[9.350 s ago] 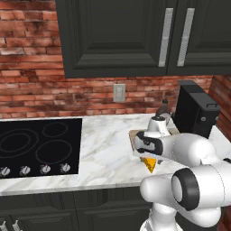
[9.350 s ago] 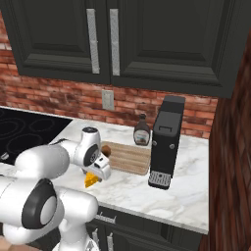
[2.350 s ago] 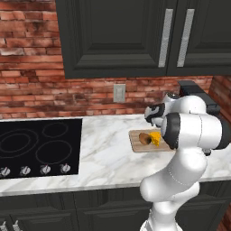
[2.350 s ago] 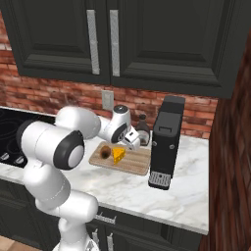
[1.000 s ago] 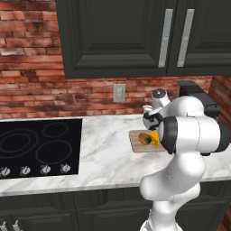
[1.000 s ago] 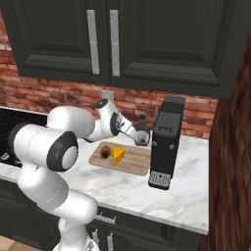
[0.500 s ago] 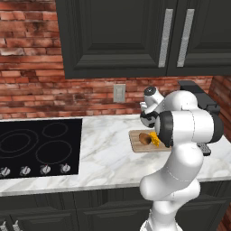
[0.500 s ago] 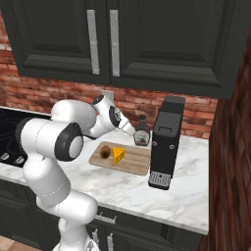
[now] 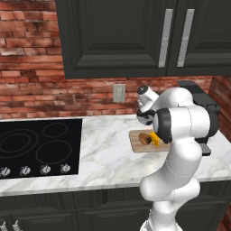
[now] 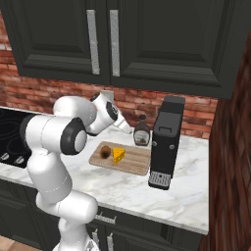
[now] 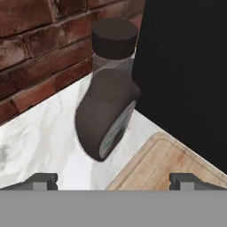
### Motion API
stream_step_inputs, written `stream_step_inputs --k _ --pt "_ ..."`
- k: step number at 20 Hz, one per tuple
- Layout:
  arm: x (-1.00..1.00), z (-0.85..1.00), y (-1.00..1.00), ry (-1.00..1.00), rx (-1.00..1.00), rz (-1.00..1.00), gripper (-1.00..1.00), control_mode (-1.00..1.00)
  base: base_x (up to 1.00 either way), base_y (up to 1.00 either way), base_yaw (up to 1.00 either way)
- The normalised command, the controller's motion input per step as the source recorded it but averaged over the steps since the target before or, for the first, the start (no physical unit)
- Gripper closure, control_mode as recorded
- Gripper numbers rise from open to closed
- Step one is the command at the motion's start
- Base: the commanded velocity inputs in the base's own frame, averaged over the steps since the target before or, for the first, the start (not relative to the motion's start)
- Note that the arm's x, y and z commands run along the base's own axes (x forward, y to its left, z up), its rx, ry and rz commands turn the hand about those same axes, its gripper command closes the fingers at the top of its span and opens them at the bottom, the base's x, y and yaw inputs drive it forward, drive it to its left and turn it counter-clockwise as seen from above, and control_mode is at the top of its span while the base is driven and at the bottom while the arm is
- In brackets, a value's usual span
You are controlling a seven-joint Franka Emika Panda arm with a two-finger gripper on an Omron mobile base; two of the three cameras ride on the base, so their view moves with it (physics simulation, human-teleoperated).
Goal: Retrieve the reheated potato from the microwave, then place the potato, cheese, and condiment on the cutting board.
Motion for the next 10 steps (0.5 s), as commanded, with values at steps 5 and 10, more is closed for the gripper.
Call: stream_step_inputs --k 5,10 --pt "-0.08 0.15 -0.14 -0.01 0.0 -0.01 -1.0 -1.0 0.0 0.0 0.0" --pt "0.0 0.05 -0.36 0.0 0.0 0.06 -1.0 -1.0 0.0 0.0 0.0"
